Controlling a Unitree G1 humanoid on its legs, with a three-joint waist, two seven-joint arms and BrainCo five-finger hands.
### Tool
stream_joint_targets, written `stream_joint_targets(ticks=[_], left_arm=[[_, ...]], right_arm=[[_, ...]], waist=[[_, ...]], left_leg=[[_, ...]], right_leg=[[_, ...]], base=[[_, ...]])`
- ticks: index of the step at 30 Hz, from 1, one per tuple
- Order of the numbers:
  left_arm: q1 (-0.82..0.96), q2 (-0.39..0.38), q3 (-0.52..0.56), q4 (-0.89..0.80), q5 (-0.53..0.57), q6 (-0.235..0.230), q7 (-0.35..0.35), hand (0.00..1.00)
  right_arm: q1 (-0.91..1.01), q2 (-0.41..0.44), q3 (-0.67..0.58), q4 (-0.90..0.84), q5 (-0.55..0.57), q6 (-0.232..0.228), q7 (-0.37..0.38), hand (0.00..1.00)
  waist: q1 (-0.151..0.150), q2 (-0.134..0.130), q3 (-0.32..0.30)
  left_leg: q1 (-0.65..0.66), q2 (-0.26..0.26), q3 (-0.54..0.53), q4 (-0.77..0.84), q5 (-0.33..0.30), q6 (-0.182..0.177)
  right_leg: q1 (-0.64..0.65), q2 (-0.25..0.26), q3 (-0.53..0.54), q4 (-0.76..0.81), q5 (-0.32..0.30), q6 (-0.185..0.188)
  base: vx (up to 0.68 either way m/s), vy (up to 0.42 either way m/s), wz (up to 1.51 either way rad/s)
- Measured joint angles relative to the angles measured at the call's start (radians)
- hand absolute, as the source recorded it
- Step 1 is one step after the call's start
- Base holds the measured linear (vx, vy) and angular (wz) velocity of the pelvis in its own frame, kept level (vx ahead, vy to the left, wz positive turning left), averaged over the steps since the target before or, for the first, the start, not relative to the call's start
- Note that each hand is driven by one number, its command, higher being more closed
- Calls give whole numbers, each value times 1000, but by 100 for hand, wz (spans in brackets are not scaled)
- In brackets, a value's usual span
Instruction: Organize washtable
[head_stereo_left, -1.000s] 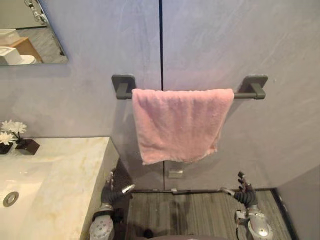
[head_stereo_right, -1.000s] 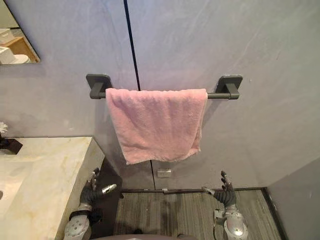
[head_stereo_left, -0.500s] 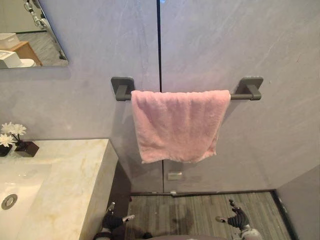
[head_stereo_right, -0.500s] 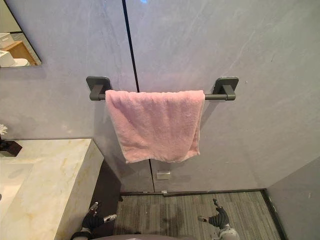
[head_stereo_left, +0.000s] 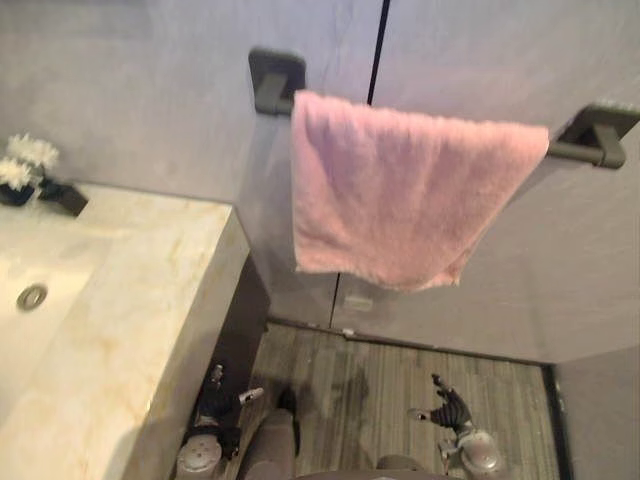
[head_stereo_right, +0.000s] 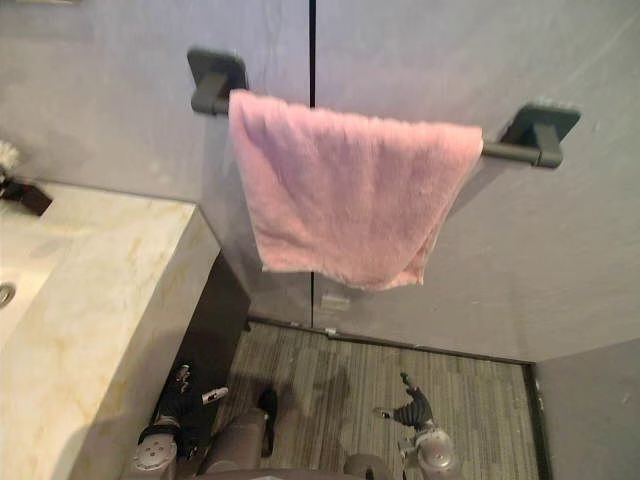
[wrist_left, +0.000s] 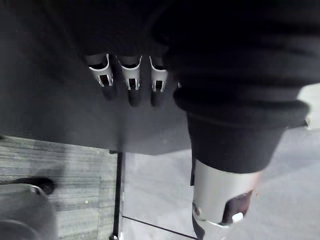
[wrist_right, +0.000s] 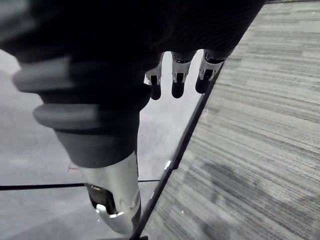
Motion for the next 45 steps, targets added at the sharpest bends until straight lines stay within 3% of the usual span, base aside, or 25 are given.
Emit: stream_joint_targets(ticks=[1,3,4,5,7,10,11,13,14,16,18,23,25,29,31,32,33,34,35,36,37,38,40,43,45], left_arm=[[19,-14,-4,-16,-14,-1,1,0],[22,-29,-12,-16,-29,0,0,0],[22,-50,-23,-17,-29,1,-2,0],[23,-53,-26,-16,-29,5,-3,0],[44,-51,-28,-18,-29,7,-4,0],[38,-49,-28,-31,-29,6,-4,0],[33,-46,-28,-31,-29,6,-5,0],[24,-40,-28,-28,-29,4,-6,0],[13,-34,-32,-17,-29,4,-7,0],[5,-22,-56,-1,-28,6,-7,0],[27,5,-56,17,-28,7,-6,0],[75,17,-37,76,-28,9,-5,0],[73,14,-4,95,-28,9,-4,0],[71,18,37,96,-30,8,-3,0],[67,17,39,90,-43,7,-3,0],[64,17,39,90,-51,7,-2,0],[59,15,43,89,-67,7,-2,0],[53,6,54,89,-72,7,2,0],[48,3,53,90,-74,8,8,0],[49,0,54,91,-79,8,15,0],[51,1,58,91,-79,8,16,0],[58,2,69,96,-79,8,18,0],[72,13,72,102,-79,8,18,0],[74,18,73,116,-76,9,17,0],[83,9,73,114,-67,9,15,0]], right_arm=[[-16,-5,1,-2,3,-3,-5,0],[-20,-22,5,-1,8,-5,-16,0],[-5,-42,-8,8,10,-2,-18,0],[-3,-32,-23,18,11,1,-18,0],[36,-26,-59,31,30,7,-25,0],[60,-36,-60,28,37,6,-24,0],[76,-33,-61,28,38,6,-24,0],[98,-19,-65,28,39,5,-19,0],[98,-1,-88,29,48,4,-20,0],[96,17,-125,34,63,1,-22,0],[88,40,-128,39,71,-1,-25,0],[92,45,-128,42,68,2,-25,0],[90,51,-127,43,68,2,-23,0],[88,69,-123,65,68,3,-18,0],[88,76,-118,74,68,4,-19,0],[87,76,-117,74,69,3,-20,0],[87,80,-120,74,69,4,-20,0],[86,79,-121,74,70,3,-24,0],[86,82,-120,77,70,3,-26,0],[67,75,-121,80,70,4,-28,0],[55,71,-120,81,71,4,-34,0],[24,63,-118,83,71,5,-40,0],[-12,75,-111,77,70,1,-42,0],[-68,112,-69,77,68,2,-41,0],[-81,112,-51,75,67,3,-40,0]], waist=[[0,15,6],[-4,54,24],[-20,74,51],[-27,71,57],[-34,18,47],[-36,26,40],[-38,35,35],[-65,46,25],[-88,46,22],[-93,50,14],[-80,31,3],[-82,42,-40],[-85,44,-44],[-78,25,-39],[-71,20,-37],[-65,18,-36],[-59,26,-26],[-68,1,-24],[-70,-5,-18],[-70,25,-4],[-73,23,6],[-84,22,19],[-78,9,26],[-28,-22,47],[-31,-19,48]], left_leg=[[-8,18,-30,-52,62,-28],[2,55,-70,-145,165,-39],[29,79,-68,-223,209,0],[21,72,-56,-171,186,5],[11,19,13,79,44,-6],[62,62,100,184,-84,0],[121,102,143,194,-144,-4],[200,160,205,168,-198,2],[239,175,250,96,-201,8],[292,151,275,-79,-161,-54],[353,96,268,-210,-80,-36],[411,40,259,-341,-6,-5],[430,18,231,-442,63,7],[410,-6,170,-473,96,9],[339,-29,97,-444,106,19],[321,-36,87,-443,107,23],[291,-36,159,-435,63,87],[288,-31,297,-424,16,147],[283,-17,393,-408,13,152],[285,27,571,-377,23,139],[289,40,628,-359,37,119],[287,28,621,-336,65,117],[287,-4,589,-322,41,129],[243,-25,567,-201,-70,138],[218,-35,544,-141,-133,141]], right_leg=[[-1,32,-25,-20,-63,-45],[-16,99,-58,-9,-81,-82],[-21,131,-131,-8,-52,-128],[-22,130,-159,1,-49,-138],[-74,75,-227,21,-18,-150],[-118,60,-298,-6,44,-153],[-127,59,-340,-16,63,-155],[-138,42,-428,-9,72,-156],[-139,21,-483,-11,78,-144],[-129,5,-525,-54,104,-104],[-81,-13,-529,-157,168,-74],[-50,-42,-536,-224,227,-45],[-48,-46,-565,-249,245,-30],[-37,-51,-633,-257,254,-26],[-34,-70,-728,-253,244,-17],[-34,-75,-760,-251,242,-15],[-22,-89,-827,-254,247,-14],[2,-121,-901,-263,267,1],[8,-142,-940,-258,267,0],[32,-156,-988,-241,261,10],[44,-161,-1006,-232,253,21],[67,-183,-1024,-219,245,32],[93,-203,-1015,-223,246,31],[105,-243,-1001,-214,247,32],[89,-288,-972,-123,247,32]], base=[[-343,-233,40],[-478,-321,78],[-483,-261,107],[-418,-186,124],[-361,-181,92],[-258,-66,72],[-230,4,106],[-227,64,136],[-247,158,150],[-199,191,109],[-154,176,34],[-144,135,10],[-140,77,37],[-81,39,54],[-48,44,117],[-13,57,145],[33,76,173],[73,136,184],[141,196,183],[125,185,133],[128,154,158],[97,106,120],[100,105,79],[126,141,23],[115,129,22]])
